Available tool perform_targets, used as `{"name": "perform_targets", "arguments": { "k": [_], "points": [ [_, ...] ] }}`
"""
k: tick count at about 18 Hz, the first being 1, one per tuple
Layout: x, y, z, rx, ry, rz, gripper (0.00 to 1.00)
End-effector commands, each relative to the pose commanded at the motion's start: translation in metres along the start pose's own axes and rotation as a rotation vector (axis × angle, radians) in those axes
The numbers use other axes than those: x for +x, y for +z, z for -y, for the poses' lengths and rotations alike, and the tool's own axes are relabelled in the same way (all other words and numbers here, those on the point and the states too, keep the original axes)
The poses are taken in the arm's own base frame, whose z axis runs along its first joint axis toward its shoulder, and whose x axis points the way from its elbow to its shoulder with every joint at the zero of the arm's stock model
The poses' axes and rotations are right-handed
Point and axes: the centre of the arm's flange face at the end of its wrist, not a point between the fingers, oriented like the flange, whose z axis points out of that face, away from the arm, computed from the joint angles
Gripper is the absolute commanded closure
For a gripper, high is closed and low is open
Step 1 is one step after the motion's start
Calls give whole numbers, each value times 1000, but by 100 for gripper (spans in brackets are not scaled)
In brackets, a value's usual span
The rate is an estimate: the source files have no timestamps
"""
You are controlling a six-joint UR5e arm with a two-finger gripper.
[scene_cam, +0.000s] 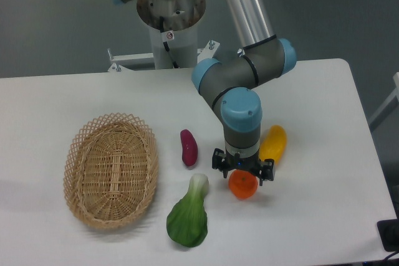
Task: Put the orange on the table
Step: 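Open the gripper to release the orange and lift away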
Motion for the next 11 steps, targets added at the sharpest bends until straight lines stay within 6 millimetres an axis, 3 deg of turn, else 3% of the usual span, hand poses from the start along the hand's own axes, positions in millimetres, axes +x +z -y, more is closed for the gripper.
{"name": "perform_targets", "arguments": {
  "k": [7,11],
  "points": [
    [-17,-46,12,18,62,29,0],
    [-26,-64,-1,-26,165,-11,0]
  ]
}}
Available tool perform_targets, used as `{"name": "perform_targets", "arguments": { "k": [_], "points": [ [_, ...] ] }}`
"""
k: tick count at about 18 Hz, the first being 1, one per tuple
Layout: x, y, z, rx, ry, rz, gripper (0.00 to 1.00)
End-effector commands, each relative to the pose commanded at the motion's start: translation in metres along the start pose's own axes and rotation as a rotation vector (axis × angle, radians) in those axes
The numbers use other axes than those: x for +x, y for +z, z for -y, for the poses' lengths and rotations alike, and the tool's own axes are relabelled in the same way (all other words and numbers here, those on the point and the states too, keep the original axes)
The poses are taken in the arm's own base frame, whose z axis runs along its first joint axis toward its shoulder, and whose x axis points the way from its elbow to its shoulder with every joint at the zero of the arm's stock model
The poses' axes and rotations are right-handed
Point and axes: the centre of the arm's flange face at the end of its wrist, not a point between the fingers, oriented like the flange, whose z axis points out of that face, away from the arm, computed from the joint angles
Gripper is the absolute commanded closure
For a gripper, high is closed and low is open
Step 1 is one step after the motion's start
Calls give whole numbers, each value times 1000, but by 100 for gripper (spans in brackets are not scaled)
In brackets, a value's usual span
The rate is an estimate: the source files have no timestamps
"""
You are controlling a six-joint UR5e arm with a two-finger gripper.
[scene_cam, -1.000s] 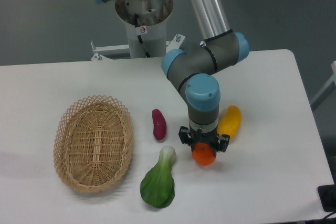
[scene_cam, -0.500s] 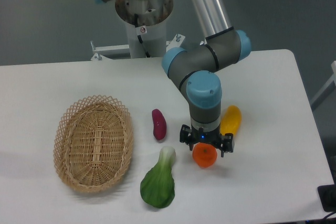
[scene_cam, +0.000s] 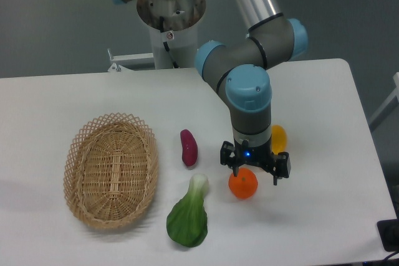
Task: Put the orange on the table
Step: 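Open the gripper to release the orange and lift away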
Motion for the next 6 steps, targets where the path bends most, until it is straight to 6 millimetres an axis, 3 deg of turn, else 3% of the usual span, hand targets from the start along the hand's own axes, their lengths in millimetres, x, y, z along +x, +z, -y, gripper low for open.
{"name": "perform_targets", "arguments": {
  "k": [4,6],
  "points": [
    [-11,-23,-18,-20,28,-18,0],
    [-12,-30,-18,-29,27,-33,0]
  ]
}}
